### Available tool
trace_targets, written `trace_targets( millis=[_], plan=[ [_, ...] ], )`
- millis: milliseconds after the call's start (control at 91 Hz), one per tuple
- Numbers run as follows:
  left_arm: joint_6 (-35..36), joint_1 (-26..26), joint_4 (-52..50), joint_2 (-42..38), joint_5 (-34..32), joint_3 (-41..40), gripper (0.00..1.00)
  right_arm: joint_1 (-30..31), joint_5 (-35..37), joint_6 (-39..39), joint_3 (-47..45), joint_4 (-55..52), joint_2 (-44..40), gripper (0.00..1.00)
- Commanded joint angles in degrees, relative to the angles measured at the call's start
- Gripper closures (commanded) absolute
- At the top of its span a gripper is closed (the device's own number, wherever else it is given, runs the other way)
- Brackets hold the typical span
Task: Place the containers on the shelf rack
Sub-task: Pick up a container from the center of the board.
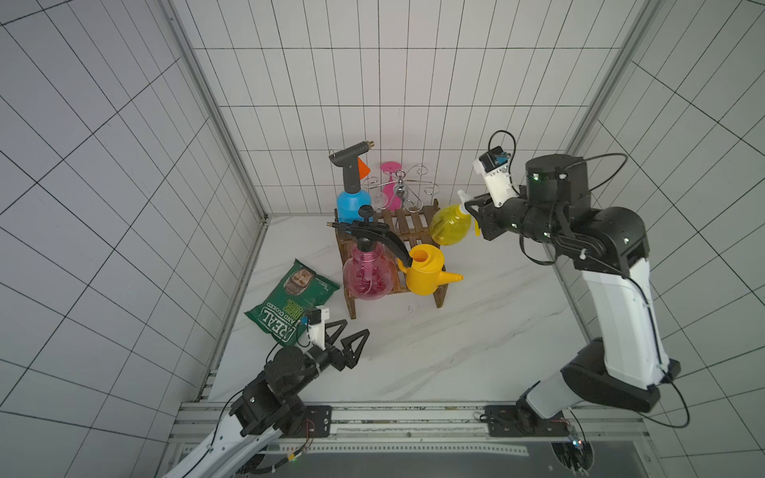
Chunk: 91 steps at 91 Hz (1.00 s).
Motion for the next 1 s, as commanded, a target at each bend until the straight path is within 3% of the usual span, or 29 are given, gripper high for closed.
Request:
trace_targets(
  millis=[0,209,363,517,725,989],
  plan=[
    [1.32,-0.64,8.84,0.73,7.84,-1.77,0.06,0.38,0.71,1.48,-9.21,3.42,-10.25,1.0],
    [5.22,-7.12,16.43,9.43,7.72,-0.96,0.06,0.38,-6.63,3.5,-21.56,4.13,-22.71,1.0],
    [15.85,-19.68,16.49,14.87,-2.46,1.69,0.04,0.38,-19.47,4.67,-28.16,3.29,-25.48,1.0],
    [24.56,-30.34,17.66,12.8,-8.74,0.4,0.02,0.46,-28.35,4.59,-36.61,3.27,-27.49,1.0],
    [26.78,-31.76,19.37,6.71,-5.64,-1.92,0.02,2.31,-34.36,3.0,-42.33,3.57,-24.25,1.0],
    [25.86,-31.75,18.78,16.67,-9.98,1.77,0.02,10.51,-34.37,1.12,-46.8,7.85,-18.39,1.0]
  ],
)
